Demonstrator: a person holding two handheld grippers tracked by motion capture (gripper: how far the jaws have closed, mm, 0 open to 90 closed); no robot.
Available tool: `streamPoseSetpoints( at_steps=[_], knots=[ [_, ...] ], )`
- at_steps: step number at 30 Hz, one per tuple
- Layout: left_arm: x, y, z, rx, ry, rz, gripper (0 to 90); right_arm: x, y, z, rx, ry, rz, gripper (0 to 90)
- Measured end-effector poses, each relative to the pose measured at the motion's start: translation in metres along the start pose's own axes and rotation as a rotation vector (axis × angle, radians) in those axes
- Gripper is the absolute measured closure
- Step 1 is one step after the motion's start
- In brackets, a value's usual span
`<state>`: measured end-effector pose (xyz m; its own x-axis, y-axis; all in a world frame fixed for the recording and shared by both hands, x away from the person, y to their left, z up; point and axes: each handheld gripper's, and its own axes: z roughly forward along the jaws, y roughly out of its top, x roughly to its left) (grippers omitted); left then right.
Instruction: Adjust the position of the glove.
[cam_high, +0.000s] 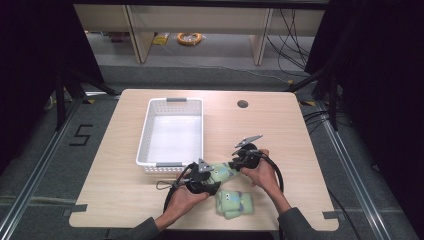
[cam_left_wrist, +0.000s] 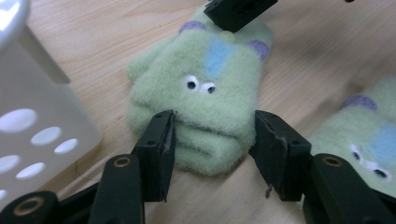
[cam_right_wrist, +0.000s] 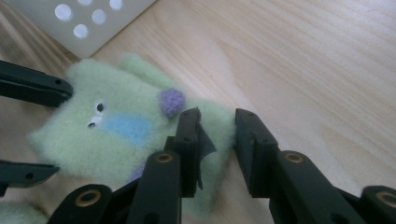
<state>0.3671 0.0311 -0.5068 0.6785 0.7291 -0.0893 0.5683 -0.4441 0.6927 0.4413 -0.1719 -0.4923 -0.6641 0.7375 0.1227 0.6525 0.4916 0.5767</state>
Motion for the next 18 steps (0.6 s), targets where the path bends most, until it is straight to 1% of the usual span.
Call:
streamPoseSetpoints(
  at_steps=[1,2,3,4,5,6,7,8,9,10,11,12,13,14,15,16,17,18],
  knots=[
    [-0.001,0.0,0.0,-0.006,0.003,0.001,49.5,0.0,0.0,-0.001,0.01,0.011,-0.016,74.0],
    [-0.001,0.0,0.0,-0.006,0.006,0.009,50.3,0.001,-0.001,0.0,-0.005,0.013,-0.011,74.7],
    [-0.002,0.0,0.001,-0.013,0.012,0.005,51.1,-0.001,-0.002,0.001,-0.013,0.015,-0.04,75.5],
    [-0.002,0.0,0.001,-0.013,0.011,0.009,53.1,0.0,-0.002,0.0,-0.011,0.025,-0.024,77.2],
    [-0.002,-0.001,0.001,-0.016,0.012,0.011,55.9,0.0,-0.002,0.0,-0.016,0.024,-0.03,79.4],
    [-0.003,-0.001,0.001,-0.02,0.011,0.01,59.1,0.001,-0.002,-0.003,0.005,0.025,-0.018,81.1],
    [-0.003,-0.001,0.0,-0.021,0.009,0.029,62.3,0.001,-0.004,-0.002,-0.009,0.026,-0.027,82.2],
    [-0.003,-0.001,-0.001,-0.017,0.003,0.052,65.8,0.0,-0.004,-0.002,-0.017,0.035,-0.023,82.8],
    [-0.005,-0.001,0.0,-0.029,-0.006,0.033,70.2,0.0,-0.005,-0.003,0.0,0.029,0.005,83.5],
    [-0.005,-0.001,0.0,-0.026,-0.01,0.048,73.7,0.0,-0.006,-0.002,-0.008,0.025,0.027,84.1],
    [-0.005,-0.001,-0.001,-0.017,-0.019,0.065,76.0,0.0,-0.007,-0.003,-0.01,0.033,0.032,84.5],
    [-0.006,-0.002,0.0,-0.034,-0.016,0.06,77.9,0.0,-0.008,-0.003,-0.015,0.029,0.027,84.9],
    [-0.006,-0.002,0.0,-0.037,-0.02,0.05,79.2,0.0,-0.009,-0.004,-0.017,0.04,0.025,85.4],
    [-0.006,-0.002,0.0,-0.037,-0.02,0.05,80.3,0.0,-0.009,-0.004,-0.017,0.04,0.025,85.4],
    [-0.004,-0.001,-0.001,-0.04,-0.027,0.07,81.4,-0.001,-0.009,-0.007,-0.024,0.06,-0.001,86.0],
    [-0.004,-0.002,-0.002,-0.052,-0.04,0.056,82.1,0.0,-0.009,-0.008,-0.015,0.056,0.013,86.2],
    [-0.003,0.0,-0.004,-0.046,-0.04,0.089,82.7,0.001,-0.01,-0.01,-0.013,0.052,0.027,86.4],
    [-0.003,0.0,-0.006,-0.058,-0.042,0.074,82.8,-0.001,-0.01,-0.008,-0.062,0.062,0.0,86.5]
  ],
)
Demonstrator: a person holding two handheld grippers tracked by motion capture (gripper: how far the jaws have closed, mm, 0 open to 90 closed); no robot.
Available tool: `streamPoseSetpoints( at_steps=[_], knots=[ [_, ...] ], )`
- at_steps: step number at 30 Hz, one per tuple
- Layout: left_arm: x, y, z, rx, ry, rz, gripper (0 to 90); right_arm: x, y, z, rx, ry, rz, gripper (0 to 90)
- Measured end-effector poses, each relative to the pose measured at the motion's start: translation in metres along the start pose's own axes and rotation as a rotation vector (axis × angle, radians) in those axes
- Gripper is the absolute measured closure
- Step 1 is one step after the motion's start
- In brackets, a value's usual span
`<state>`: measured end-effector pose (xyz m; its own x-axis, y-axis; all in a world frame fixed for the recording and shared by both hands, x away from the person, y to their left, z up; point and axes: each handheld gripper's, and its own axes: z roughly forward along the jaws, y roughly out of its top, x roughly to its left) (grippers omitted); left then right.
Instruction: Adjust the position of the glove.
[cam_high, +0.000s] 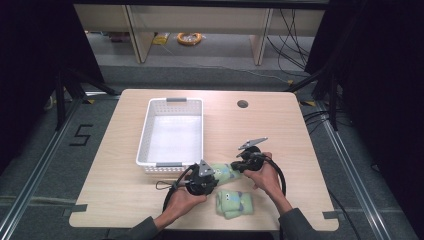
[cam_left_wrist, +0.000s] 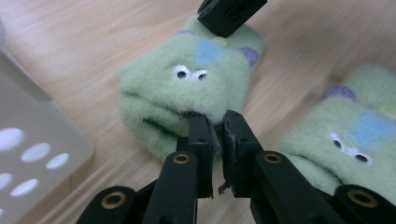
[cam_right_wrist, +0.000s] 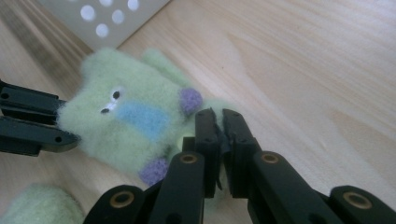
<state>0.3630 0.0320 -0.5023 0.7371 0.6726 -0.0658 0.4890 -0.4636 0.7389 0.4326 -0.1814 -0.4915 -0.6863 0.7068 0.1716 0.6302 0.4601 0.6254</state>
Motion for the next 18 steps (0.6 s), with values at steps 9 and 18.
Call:
streamPoseSetpoints(
  at_steps=[9,18],
  knots=[
    [-0.003,0.01,-0.02,-0.059,-0.042,0.002,83.1,0.007,0.003,-0.026,-0.017,0.005,-0.003,86.6],
    [-0.027,0.007,-0.041,-0.078,-0.115,0.063,82.7,0.033,-0.021,-0.071,-0.075,0.026,0.017,86.5]
  ],
)
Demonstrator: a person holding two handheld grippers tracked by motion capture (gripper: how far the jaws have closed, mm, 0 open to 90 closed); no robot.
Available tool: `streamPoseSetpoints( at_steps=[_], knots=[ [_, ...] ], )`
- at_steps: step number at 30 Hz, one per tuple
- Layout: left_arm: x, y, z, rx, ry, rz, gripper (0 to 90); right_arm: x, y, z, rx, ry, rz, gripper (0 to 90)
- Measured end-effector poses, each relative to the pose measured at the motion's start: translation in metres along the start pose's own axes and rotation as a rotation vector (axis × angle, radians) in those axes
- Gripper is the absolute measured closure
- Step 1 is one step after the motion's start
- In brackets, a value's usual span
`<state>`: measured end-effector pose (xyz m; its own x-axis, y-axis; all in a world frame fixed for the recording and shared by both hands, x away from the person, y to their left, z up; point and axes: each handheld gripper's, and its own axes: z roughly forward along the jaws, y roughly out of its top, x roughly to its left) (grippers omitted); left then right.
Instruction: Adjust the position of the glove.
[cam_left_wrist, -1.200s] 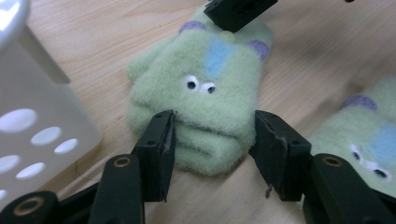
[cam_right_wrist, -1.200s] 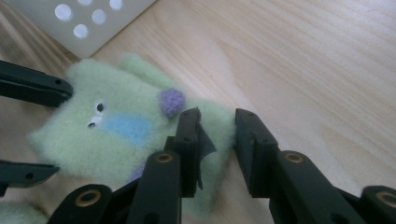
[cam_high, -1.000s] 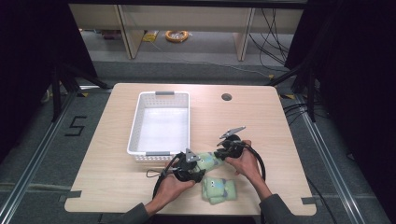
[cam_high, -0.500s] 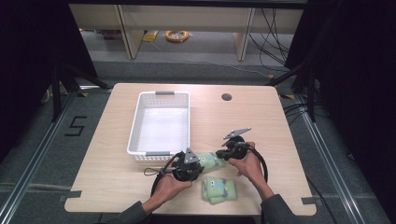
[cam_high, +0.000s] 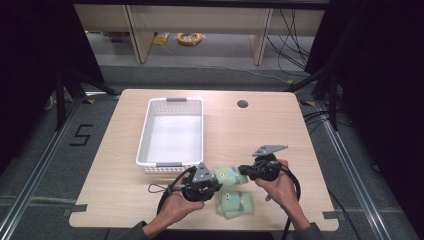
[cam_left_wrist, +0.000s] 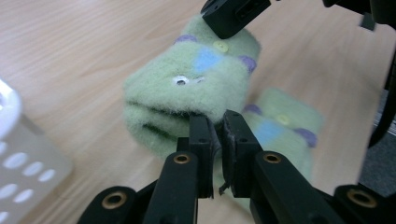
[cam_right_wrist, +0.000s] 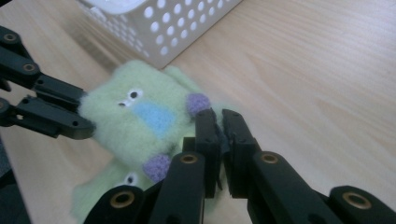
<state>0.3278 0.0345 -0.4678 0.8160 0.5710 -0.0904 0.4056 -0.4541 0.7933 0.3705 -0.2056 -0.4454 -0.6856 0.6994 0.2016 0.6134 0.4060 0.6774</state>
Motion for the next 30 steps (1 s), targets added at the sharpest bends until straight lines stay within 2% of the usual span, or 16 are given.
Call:
streamPoseSetpoints(
  at_steps=[1,2,3,4,7,10,14,15,18,20,22,24,25,27,28,30],
  knots=[
    [0.0,0.0,0.0,0.0,0.0,0.0,82.8,0.0,0.0,0.0,0.0,0.0,0.0,86.5],
    [-0.008,-0.002,0.0,-0.007,-0.019,-0.015,82.8,0.004,-0.007,-0.005,-0.017,-0.01,-0.029,86.5],
    [-0.009,-0.002,-0.002,0.017,-0.02,0.013,82.7,0.005,-0.01,-0.009,-0.016,-0.013,-0.041,86.5],
    [-0.012,-0.003,-0.002,0.012,-0.035,0.022,82.6,0.009,-0.013,-0.012,-0.022,0.001,-0.018,86.5],
    [-0.017,-0.005,-0.002,0.017,-0.043,0.029,82.6,0.013,-0.023,-0.02,-0.039,-0.003,-0.033,86.5],
    [-0.027,-0.008,-0.003,0.011,-0.075,0.012,82.6,0.019,-0.033,-0.025,-0.038,-0.001,-0.036,86.5],
    [-0.032,-0.009,-0.007,0.013,-0.091,0.039,82.6,0.024,-0.043,-0.03,-0.044,0.0,-0.018,86.5],
    [-0.034,-0.01,-0.008,0.015,-0.083,0.029,82.6,0.024,-0.046,-0.032,-0.033,0.003,-0.013,86.5],
    [-0.033,-0.011,-0.008,0.017,-0.103,0.044,82.4,0.026,-0.053,-0.032,-0.034,0.012,-0.01,86.4],
    [-0.033,-0.013,-0.006,0.019,-0.103,0.036,82.2,0.028,-0.057,-0.031,-0.027,0.027,0.028,86.3],
    [-0.033,-0.016,-0.003,0.035,-0.112,0.017,82.1,0.025,-0.059,-0.03,-0.02,0.024,0.004,86.2],
    [-0.034,-0.018,-0.001,0.061,-0.112,0.031,82.0,0.024,-0.061,-0.025,-0.011,0.029,0.02,86.1],
    [-0.036,-0.02,0.001,0.055,-0.126,0.007,81.9,0.024,-0.062,-0.025,0.002,0.019,0.021,86.0],
    [-0.036,-0.02,0.002,0.067,-0.129,0.034,81.6,0.021,-0.063,-0.02,0.004,0.036,0.011,85.8],
    [-0.035,-0.021,0.002,0.077,-0.125,0.045,81.5,0.021,-0.064,-0.019,0.012,0.022,0.016,85.7],
    [-0.035,-0.023,0.004,0.075,-0.139,0.022,81.2,0.022,-0.065,-0.018,0.029,0.017,0.02,85.4]
  ],
)
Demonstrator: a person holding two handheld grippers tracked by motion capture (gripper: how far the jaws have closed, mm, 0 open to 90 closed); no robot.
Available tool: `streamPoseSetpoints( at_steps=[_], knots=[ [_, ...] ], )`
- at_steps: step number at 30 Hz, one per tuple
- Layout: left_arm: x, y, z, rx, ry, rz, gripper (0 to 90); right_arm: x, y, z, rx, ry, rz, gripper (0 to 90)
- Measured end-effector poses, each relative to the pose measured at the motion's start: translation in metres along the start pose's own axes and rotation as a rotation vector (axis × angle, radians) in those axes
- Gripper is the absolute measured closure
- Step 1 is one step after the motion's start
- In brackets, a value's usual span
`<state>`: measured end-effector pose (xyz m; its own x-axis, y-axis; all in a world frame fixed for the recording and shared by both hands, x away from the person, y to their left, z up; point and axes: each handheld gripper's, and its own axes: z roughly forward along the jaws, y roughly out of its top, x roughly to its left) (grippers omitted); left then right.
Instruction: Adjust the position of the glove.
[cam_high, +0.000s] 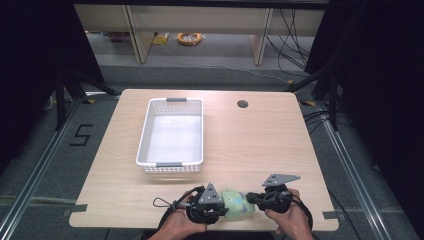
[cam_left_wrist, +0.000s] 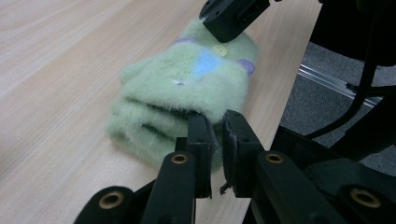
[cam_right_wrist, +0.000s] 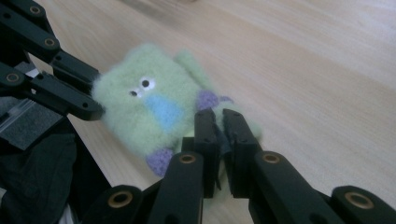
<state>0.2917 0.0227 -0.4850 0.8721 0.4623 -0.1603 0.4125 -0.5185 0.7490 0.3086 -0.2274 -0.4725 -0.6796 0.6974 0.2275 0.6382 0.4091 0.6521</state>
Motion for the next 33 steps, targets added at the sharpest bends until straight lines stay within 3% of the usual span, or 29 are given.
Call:
streamPoseSetpoints(
  at_steps=[1,2,3,7,8,9,10,12,14,16,20,21,22,24,25,26,29,30,31,32,33],
  knots=[
    [0.0,-0.001,0.0,0.014,0.0,-0.019,81.1,0.002,-0.001,0.0,0.007,0.005,0.027,85.2],
    [0.002,-0.002,0.001,0.013,-0.009,-0.006,80.9,0.001,-0.001,0.001,0.005,0.006,0.01,85.0],
    [0.001,-0.004,0.001,0.021,-0.011,-0.019,80.7,0.002,-0.002,0.004,-0.018,0.002,0.016,84.6],
    [0.002,-0.006,0.003,0.036,-0.025,-0.013,78.3,-0.002,-0.002,0.005,0.002,0.009,-0.004,82.3],
    [0.002,-0.007,0.003,0.033,-0.031,-0.019,77.1,-0.002,-0.001,0.004,0.006,-0.009,-0.003,80.6],
    [0.002,-0.007,0.003,0.034,-0.034,-0.022,76.4,0.0,-0.002,0.005,0.0,-0.004,0.027,79.2],
    [0.002,-0.007,0.002,0.039,-0.039,-0.022,75.1,-0.002,-0.002,0.005,0.0,-0.013,0.001,77.0],
    [0.002,-0.006,0.001,0.037,-0.055,-0.062,66.9,-0.003,-0.002,0.007,-0.022,-0.018,0.019,68.9],
    [0.006,-0.004,-0.004,0.028,-0.046,-0.05,63.2,-0.004,-0.001,0.003,0.0,-0.017,0.012,65.1],
    [0.008,-0.003,-0.006,0.023,-0.034,-0.053,57.3,-0.004,-0.002,0.004,-0.021,-0.025,0.019,63.1],
    [0.017,0.0,-0.015,-0.009,-0.021,-0.125,47.3,-0.008,0.001,-0.005,-0.016,-0.025,0.047,54.0],
    [0.02,0.0,-0.017,-0.018,-0.018,-0.121,45.4,-0.008,0.001,-0.006,-0.027,-0.029,0.045,52.2],
    [0.021,0.001,-0.018,-0.028,-0.008,-0.144,43.4,-0.008,0.001,-0.007,-0.047,-0.043,0.057,50.3],
    [0.025,0.002,-0.018,-0.034,0.006,-0.177,40.2,-0.008,0.001,-0.008,-0.032,-0.029,0.066,47.7],
    [0.027,0.003,-0.018,-0.038,0.005,-0.184,39.1,-0.006,0.001,-0.007,-0.019,-0.024,0.095,46.1],
    [0.029,0.004,-0.017,-0.039,0.004,-0.202,38.4,-0.009,0.001,-0.005,-0.028,-0.023,0.064,44.9],
    [0.034,0.007,-0.013,-0.041,0.01,-0.235,36.8,-0.007,0.001,-0.002,0.001,-0.035,0.068,42.5],
    [0.034,0.008,-0.011,-0.039,0.014,-0.248,36.1,-0.006,0.0,0.003,-0.041,-0.031,0.073,41.8],
    [0.035,0.008,-0.009,-0.038,0.006,-0.257,35.7,-0.005,0.001,0.0,0.012,-0.032,0.07,40.9],
    [0.036,0.009,-0.007,-0.032,-0.001,-0.267,35.4,-0.005,0.001,0.002,0.011,-0.03,0.06,40.6],
    [0.036,0.009,-0.005,-0.03,-0.001,-0.273,35.4,-0.001,0.001,0.004,0.015,-0.018,0.104,40.6]
  ],
)
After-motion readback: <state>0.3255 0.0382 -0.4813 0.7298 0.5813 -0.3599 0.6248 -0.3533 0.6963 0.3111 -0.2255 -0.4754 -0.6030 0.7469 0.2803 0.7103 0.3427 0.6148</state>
